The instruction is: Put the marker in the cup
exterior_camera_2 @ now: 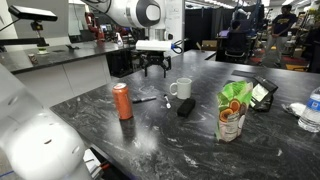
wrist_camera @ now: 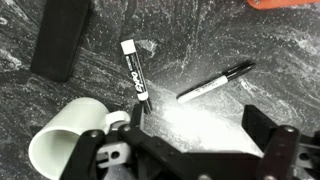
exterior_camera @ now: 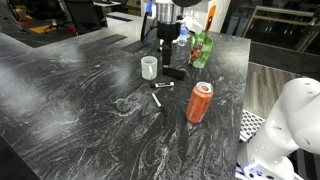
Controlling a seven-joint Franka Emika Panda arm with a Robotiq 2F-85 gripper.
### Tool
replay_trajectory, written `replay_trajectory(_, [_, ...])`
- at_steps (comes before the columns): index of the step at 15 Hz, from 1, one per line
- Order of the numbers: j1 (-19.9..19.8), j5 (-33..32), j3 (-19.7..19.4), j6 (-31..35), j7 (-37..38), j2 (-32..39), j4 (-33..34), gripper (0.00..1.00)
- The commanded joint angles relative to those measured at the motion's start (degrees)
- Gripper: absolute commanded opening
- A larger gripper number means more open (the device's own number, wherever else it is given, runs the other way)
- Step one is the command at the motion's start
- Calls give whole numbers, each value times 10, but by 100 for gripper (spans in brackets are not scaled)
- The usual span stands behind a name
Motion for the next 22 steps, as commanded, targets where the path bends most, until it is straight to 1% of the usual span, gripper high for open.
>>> replay_trajectory(1, [-5, -10, -8, -46, -20, 11, -3, 100])
replay_trajectory(4, [-4, -37, -2, -70, -15, 33, 10, 100])
replay_trajectory(10, [1, -121, 24, -50, 3, 105, 32, 100])
replay_trajectory(15, [-1, -180, 42, -52, 22, 172, 70, 100])
replay_trajectory(18, [-3, -195, 43, -55, 27, 205, 97, 100])
replay_trajectory(22, [-6, -182, 44, -50, 20, 237, 125, 100])
